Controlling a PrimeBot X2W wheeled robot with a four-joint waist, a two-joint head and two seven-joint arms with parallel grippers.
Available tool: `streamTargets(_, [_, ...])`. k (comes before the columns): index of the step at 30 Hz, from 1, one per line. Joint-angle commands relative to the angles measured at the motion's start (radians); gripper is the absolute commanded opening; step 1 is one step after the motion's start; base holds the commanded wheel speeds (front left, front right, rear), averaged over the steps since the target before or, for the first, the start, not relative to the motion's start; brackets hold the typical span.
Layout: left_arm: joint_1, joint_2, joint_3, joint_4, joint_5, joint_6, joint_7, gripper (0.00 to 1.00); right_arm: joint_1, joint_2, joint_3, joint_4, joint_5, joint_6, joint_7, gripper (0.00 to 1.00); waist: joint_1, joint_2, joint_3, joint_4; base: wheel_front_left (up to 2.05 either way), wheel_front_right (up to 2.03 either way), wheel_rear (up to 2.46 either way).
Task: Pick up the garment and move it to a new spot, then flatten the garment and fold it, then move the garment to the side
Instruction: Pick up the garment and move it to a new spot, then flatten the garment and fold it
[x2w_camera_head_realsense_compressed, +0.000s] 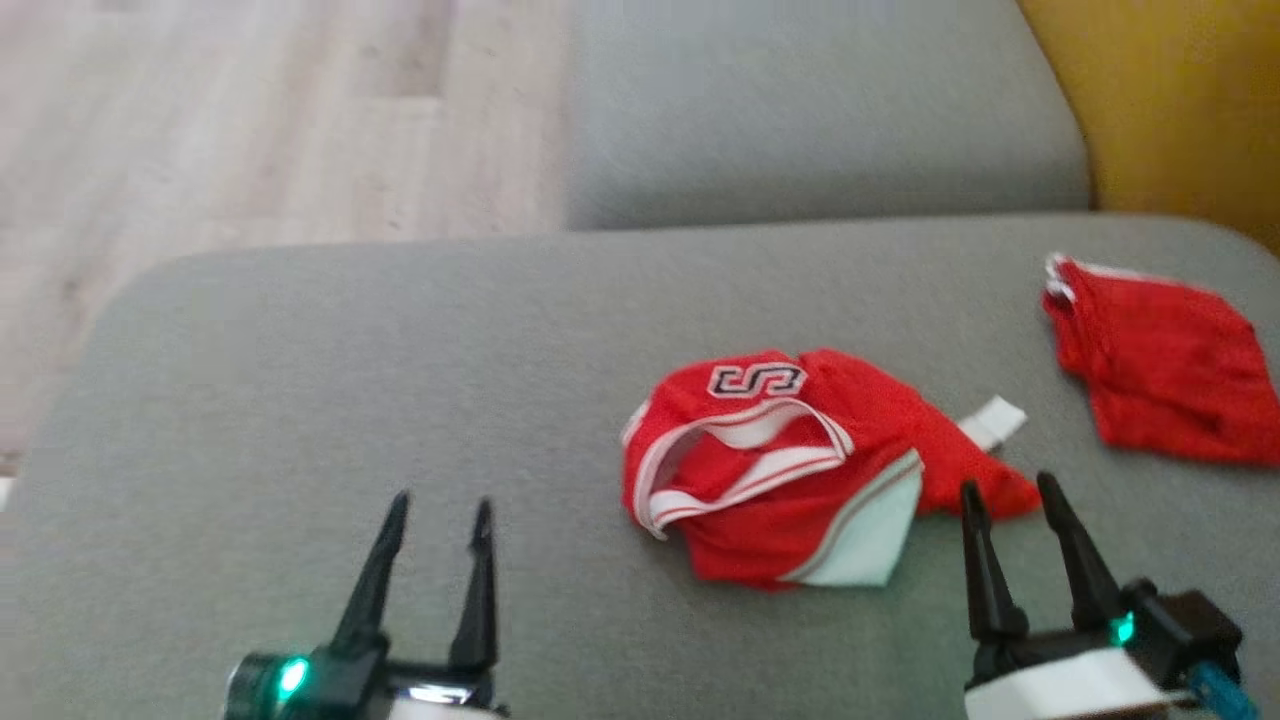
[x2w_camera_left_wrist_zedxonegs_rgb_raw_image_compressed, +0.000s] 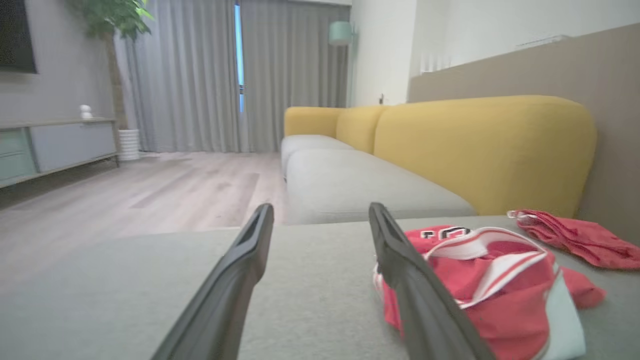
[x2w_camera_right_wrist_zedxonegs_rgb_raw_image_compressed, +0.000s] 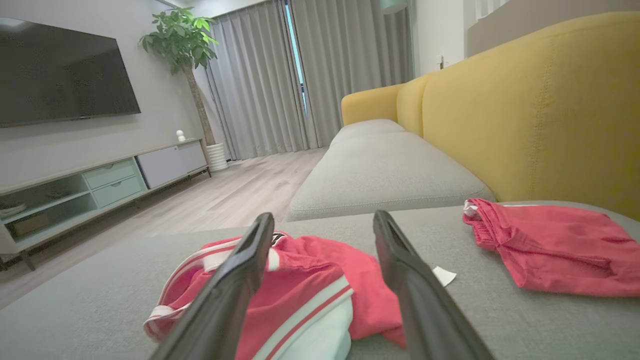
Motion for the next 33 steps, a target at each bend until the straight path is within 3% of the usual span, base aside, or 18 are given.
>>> streamTargets(1, [-0.003, 0.005, 0.059, -0.051, 0.018, 0.012, -0.009, 1.00, -0.013, -0.004, 0.018, -0.027, -0.008, -0.001, -0.003, 1.00, 0.0002, 0.0000, -0.065, 0.072, 0.00, 0.00, 0.00])
streamTargets(5, [0.076, 0.001, 0.118, -0.096, 0.052, 0.019, -0.009, 1.00, 0.020, -0.004, 0.005, -0.027, -0.032, -0.001, -0.003, 1.00, 0.0002, 0.0000, -0.078, 0.096, 0.00, 0.00, 0.00])
streamTargets(11, [0.149, -0.013, 0.133, -0.100, 0.094, -0.017, -0.009, 1.00, 0.058, -0.004, 0.008, -0.017, -0.034, -0.001, -0.003, 1.00, 0.0002, 0.0000, -0.082, 0.099, 0.00, 0.00, 0.00])
streamTargets(33, [0.153, -0.059, 0.158, -0.056, 0.133, -0.069, -0.009, 1.00, 0.054, -0.004, 0.022, -0.007, -0.031, -0.001, -0.003, 1.00, 0.0002, 0.0000, -0.078, 0.061, 0.00, 0.00, 0.00])
